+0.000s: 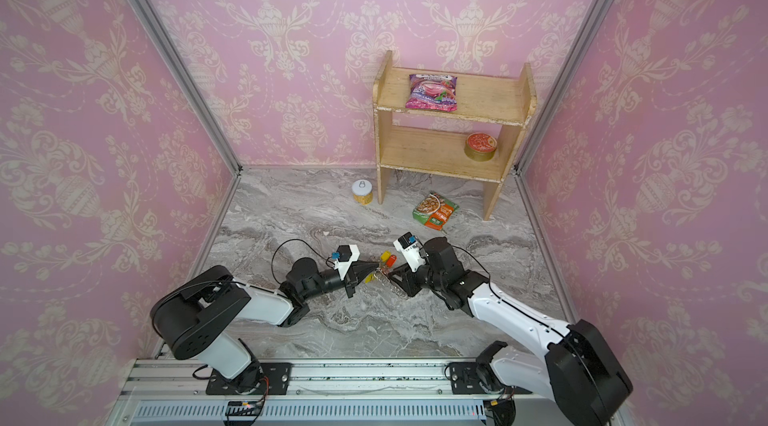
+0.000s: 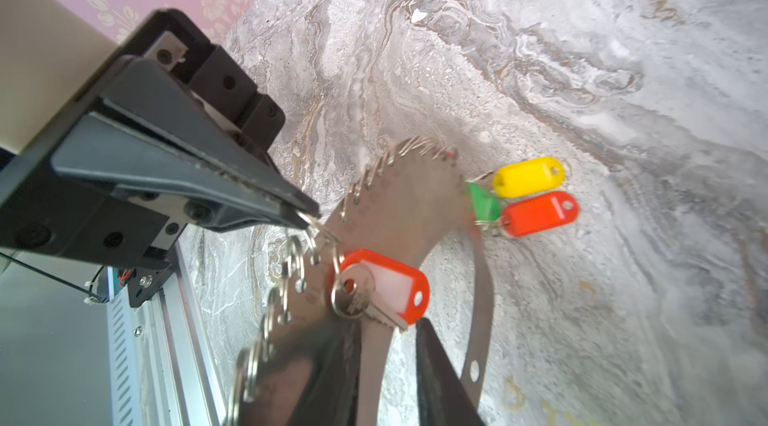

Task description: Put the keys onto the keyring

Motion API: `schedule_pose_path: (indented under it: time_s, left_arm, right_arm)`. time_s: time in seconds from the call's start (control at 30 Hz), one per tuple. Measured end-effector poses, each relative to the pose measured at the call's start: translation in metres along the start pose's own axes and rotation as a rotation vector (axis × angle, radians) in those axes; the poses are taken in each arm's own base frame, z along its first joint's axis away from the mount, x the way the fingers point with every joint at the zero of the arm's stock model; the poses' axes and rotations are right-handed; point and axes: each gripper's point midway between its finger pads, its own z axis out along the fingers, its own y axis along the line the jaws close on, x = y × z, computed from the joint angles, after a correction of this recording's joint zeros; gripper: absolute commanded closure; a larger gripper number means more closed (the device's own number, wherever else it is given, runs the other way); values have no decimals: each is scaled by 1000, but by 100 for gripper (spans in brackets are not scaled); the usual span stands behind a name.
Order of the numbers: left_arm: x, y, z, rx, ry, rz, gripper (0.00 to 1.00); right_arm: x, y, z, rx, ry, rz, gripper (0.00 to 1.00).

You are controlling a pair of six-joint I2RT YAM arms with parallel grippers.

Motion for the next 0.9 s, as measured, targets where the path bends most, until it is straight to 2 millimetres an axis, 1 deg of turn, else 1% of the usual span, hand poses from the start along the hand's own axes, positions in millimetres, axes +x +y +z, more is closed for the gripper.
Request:
schedule_pose_path:
  time_s: [0.13,0.33,0.47,0.6,0.73,0.9]
  left_arm:
    - [-2,-3,0,16,-8,6,100]
    - [-3,-5,0,21,-11,14,100]
    - [0,-6,-1,24,-6,11,100]
    - [3,-7,-3,23,1,8,100]
    - [7,-7,-3,23,10,3,100]
    - [12,-11,-3,29,20,-1,100]
  right_arm:
    - [-3,-1,-3,-11,3,-8,74]
    - [-22,-6,-9,-5,-34,-32,73]
    - [-22,-7,-4,-25,-30,-27,73]
    - [-19,1,1,-95,-13,-19,74]
    - [-19,13,0,-158,-11,-18,75]
    - [-20,20,-2,-189,-12,-23,75]
